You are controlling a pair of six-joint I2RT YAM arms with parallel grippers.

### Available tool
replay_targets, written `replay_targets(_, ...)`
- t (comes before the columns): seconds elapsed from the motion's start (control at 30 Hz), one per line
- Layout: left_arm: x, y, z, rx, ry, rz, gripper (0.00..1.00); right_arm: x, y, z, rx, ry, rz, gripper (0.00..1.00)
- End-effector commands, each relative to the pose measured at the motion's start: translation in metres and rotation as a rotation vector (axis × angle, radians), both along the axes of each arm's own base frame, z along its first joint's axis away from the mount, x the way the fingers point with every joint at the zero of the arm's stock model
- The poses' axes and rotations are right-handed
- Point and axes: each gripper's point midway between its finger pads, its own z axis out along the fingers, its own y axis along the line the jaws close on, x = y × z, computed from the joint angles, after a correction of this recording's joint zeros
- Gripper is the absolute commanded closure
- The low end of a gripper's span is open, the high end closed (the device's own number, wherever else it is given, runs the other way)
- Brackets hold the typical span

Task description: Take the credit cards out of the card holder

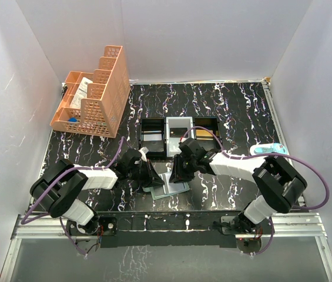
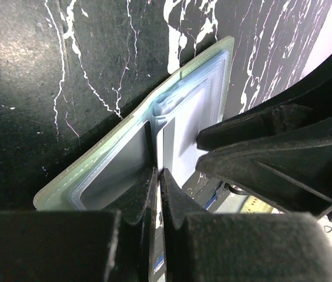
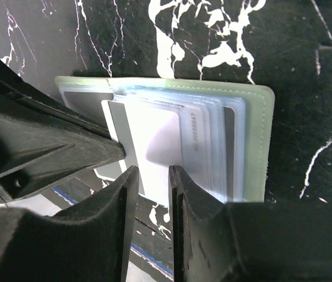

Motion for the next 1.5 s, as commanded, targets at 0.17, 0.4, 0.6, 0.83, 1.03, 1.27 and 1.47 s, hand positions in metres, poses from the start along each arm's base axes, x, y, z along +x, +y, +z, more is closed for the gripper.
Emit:
replay_targets(0.17,-0.004,0.005,0.001,0.034,-0.002,-0.041,1.0,0.006,-0.02,-0.025,-0.156,0.005,-0.042,0.78)
replay_targets(0.4,-0.003,0.007,0.006,0.013,-0.009,-0.04,1.0,0.004,-0.028,-0.032,-0.19,0.013,-0.07,0.82)
replay_targets(0.6,-0.004,0.012,0.007,-0.007,-0.001,-0.038,1.0,0.001,-0.031,-0.037,-0.201,0.023,-0.07,0.86)
replay_targets(0.83,-0.002,0.009,0.012,-0.052,0.004,-0.082,1.0,0.002,-0.027,-0.038,-0.191,0.03,-0.066,0.89)
replay_targets(1.03,-0.006,0.014,0.008,-0.031,0.015,-0.082,1.0,0.001,-0.03,-0.041,-0.202,0.032,-0.068,0.9)
replay_targets(1.27,-0.007,0.018,0.008,-0.021,0.016,-0.074,1.0,0.009,-0.018,-0.022,-0.146,-0.012,-0.045,0.88)
replay_targets(1.47,-0.001,0.014,0.013,-0.022,-0.001,-0.084,1.0,0.025,0.008,0.033,-0.004,-0.126,0.009,0.81)
